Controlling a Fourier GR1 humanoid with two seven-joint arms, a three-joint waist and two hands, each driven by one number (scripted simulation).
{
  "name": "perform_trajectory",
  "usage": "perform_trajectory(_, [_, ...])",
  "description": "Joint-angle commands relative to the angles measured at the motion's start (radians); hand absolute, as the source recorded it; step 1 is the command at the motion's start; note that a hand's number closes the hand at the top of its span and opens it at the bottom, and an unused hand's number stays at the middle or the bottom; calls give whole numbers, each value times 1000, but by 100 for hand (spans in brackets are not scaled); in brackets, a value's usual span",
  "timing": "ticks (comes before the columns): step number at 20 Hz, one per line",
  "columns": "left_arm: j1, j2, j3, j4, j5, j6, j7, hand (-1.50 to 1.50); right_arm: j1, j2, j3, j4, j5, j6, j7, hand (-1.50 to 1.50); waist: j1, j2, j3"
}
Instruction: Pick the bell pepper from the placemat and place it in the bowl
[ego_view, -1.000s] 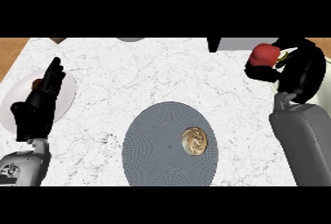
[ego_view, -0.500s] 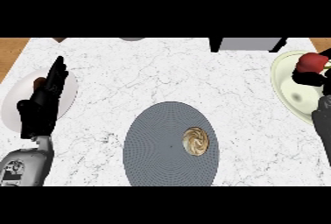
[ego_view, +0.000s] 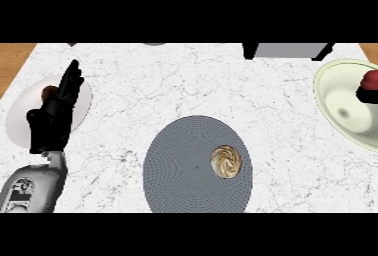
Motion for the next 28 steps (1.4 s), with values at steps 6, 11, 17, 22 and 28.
perform_trajectory(6, [-5,-22,-12,-4,-14,8,9,0,-32,-10,-196,225,-282,98,-450,-150,6,5,3])
perform_trajectory(11, [3,-35,-19,4,-29,16,-18,0,-133,-42,-265,270,-350,111,-549,-150,5,2,1])
perform_trajectory(17, [43,-8,21,-27,-17,-7,-6,0,-72,-85,-331,276,-453,167,-633,-150,-14,-8,-2])
perform_trajectory(22, [71,24,66,-30,13,-35,-12,0,116,-63,-391,125,-585,329,-690,-150,-41,-19,-4])
perform_trajectory(28, [108,-31,24,-39,-19,-7,-24,0,307,34,-392,-171,-699,463,-656,-150,-51,-21,-5])
